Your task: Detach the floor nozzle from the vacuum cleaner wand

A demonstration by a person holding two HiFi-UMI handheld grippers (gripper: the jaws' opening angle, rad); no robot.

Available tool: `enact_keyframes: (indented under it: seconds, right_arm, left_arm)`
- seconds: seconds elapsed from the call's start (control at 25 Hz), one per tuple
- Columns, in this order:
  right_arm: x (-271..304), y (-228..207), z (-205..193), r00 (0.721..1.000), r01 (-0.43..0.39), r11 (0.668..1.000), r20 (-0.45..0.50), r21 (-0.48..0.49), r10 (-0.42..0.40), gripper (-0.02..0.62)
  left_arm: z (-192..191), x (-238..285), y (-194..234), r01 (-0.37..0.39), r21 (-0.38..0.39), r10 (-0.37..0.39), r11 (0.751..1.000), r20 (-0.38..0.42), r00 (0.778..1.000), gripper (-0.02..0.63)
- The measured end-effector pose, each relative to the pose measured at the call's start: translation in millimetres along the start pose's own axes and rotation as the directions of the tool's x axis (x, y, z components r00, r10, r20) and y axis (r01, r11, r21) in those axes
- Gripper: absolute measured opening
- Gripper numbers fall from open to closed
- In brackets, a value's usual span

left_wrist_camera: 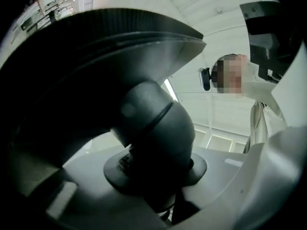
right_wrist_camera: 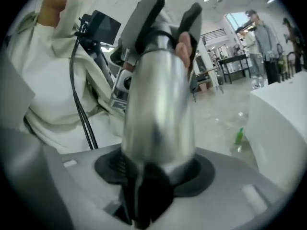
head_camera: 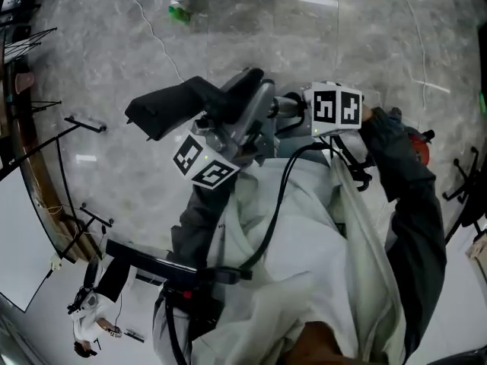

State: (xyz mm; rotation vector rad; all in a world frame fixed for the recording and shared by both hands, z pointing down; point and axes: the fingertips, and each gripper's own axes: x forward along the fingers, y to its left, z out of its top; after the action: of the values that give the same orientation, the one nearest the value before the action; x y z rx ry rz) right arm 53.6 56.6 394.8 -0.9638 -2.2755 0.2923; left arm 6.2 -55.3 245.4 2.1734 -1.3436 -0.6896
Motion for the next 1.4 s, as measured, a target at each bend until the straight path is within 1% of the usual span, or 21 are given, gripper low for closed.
enact_keyframes:
  seconds: [0.08, 0.12, 0.24, 0.28, 0.36, 0.44, 0.48, 0.56, 0.72, 0.8, 0.88, 0.92, 1.0, 1.08, 1.12, 1.2, 1.24, 1.28, 1.32, 1.36, 1.4]
  right_arm:
    - [0.6, 18.1, 16.2, 1.0, 0.011, 1.0, -0.026, -0.007, -0.012, 0.177]
    - [-0.4, 21.6, 26.0, 0.997, 0.059, 0.998, -0.05, -0.009, -0.06, 0.07]
    - [3.2, 23.7, 50.7, 0.956, 0.249, 0.968, -0.158, 0.002, -0.246, 0.04]
    - [4.5, 20.4, 55.9, 0.925, 0.332, 0.943, -0.195, -0.004, -0.326, 0.04]
    - [4.4, 8.1, 61.4, 0.821, 0.517, 0.854, -0.254, -0.049, -0.512, 0.04]
    - [10.2, -2.5, 64.5, 0.709, 0.647, 0.755, -0.277, -0.108, -0.648, 0.04]
    - [18.6, -3.8, 68.2, 0.682, 0.674, 0.728, -0.275, -0.123, -0.678, 0.04]
    - [44.5, 2.9, 81.9, 0.708, 0.656, 0.747, -0.253, -0.113, -0.66, 0.038]
    - [97.6, 24.2, 114.1, 0.914, 0.375, 0.927, -0.157, -0.018, -0.373, 0.041]
    - [112.3, 35.2, 122.1, 0.98, 0.165, 0.986, -0.117, 0.028, -0.161, 0.038]
    - [116.8, 41.1, 131.4, 0.996, 0.019, 0.998, -0.087, 0.065, -0.014, 0.037]
    - [117.4, 38.6, 136.1, 0.997, 0.012, 0.997, -0.077, 0.08, -0.006, 0.037]
    - [118.6, 21.9, 142.3, 0.987, 0.143, 0.985, -0.085, 0.097, -0.135, 0.037]
    - [117.6, -2.4, 145.1, 0.915, 0.397, 0.914, -0.119, 0.087, -0.386, 0.037]
    - [113.6, -14.9, 144.6, 0.837, 0.542, 0.837, -0.14, 0.074, -0.53, 0.035]
    - [96.7, -35.5, 139.6, 0.606, 0.791, 0.611, -0.182, 0.034, -0.775, 0.035]
    - [87.2, -41.4, 136.6, 0.489, 0.868, 0.496, -0.196, 0.015, -0.85, 0.035]
    - [80.1, -44.1, 134.4, 0.403, 0.912, 0.41, -0.203, 0.005, -0.893, 0.035]
    - [76.8, -44.2, 133.1, 0.359, 0.931, 0.366, -0.206, 0.006, -0.91, 0.035]
    - [76.9, -42.5, 132.8, 0.36, 0.931, 0.365, -0.203, 0.016, -0.91, 0.035]
    - [79.6, -39.6, 133.1, 0.4, 0.915, 0.402, -0.194, 0.032, -0.896, 0.035]
  left_arm:
    - [16.4, -11.1, -21.0, 0.022, 0.018, -0.022, 1.0, 0.021, 1.0, 0.123]
    - [28.3, -17.9, -26.4, 0.012, 0.017, -0.012, 1.0, 0.055, 0.998, 0.123]
    - [71.4, -45.9, -23.7, -0.109, -0.035, 0.114, 0.993, 0.233, 0.966, 0.14]
    - [81.5, -55.0, -18.2, -0.162, -0.056, 0.171, 0.985, 0.267, 0.949, 0.125]
    - [89.7, -68.8, -7.2, -0.243, -0.076, 0.255, 0.967, 0.254, 0.933, 0.105]
    - [91.0, -84.3, 0.1, -0.257, -0.097, 0.272, 0.962, 0.208, 0.939, 0.096]
    - [93.2, -94.7, 0.9, -0.236, -0.099, 0.252, 0.967, 0.197, 0.948, 0.089]
    - [102.1, -118.4, -2.2, -0.171, -0.074, 0.182, 0.982, 0.187, 0.965, 0.086]
    - [123.6, -148.4, -8.7, -0.028, 0.014, 0.025, 1.0, 0.152, 0.988, 0.084]
    - [130.2, -152.7, -15.0, 0.08, 0.057, -0.087, 0.995, 0.14, 0.986, 0.083]
    - [137.4, -151.6, -16.8, 0.163, 0.07, -0.171, 0.984, 0.136, 0.976, 0.081]
    - [141.0, -149.9, -12.3, 0.171, 0.058, -0.177, 0.984, 0.137, 0.975, 0.08]
    - [147.5, -147.1, 3.4, 0.135, 0.014, -0.135, 0.991, 0.145, 0.98, 0.078]
    - [153.5, -147.2, 19.7, 0.061, -0.024, -0.057, 0.998, 0.161, 0.985, 0.075]
    - [155.2, -146.9, 27.0, 0.014, -0.038, -0.007, 0.999, 0.166, 0.986, 0.071]
    - [154.5, -143.1, 38.7, -0.091, -0.062, 0.099, 0.994, 0.152, 0.983, 0.069]
    - [152.8, -140.2, 41.9, -0.134, -0.071, 0.142, 0.989, 0.137, 0.98, 0.069]
    - [151.1, -137.6, 43.0, -0.16, -0.076, 0.169, 0.984, 0.121, 0.978, 0.069]
    - [149.8, -135.3, 42.2, -0.165, -0.076, 0.173, 0.983, 0.107, 0.979, 0.069]
    - [148.8, -133.2, 39.3, -0.145, -0.073, 0.152, 0.987, 0.095, 0.984, 0.071]
    - [148.1, -131.3, 34.3, -0.103, -0.064, 0.108, 0.993, 0.087, 0.99, 0.071]
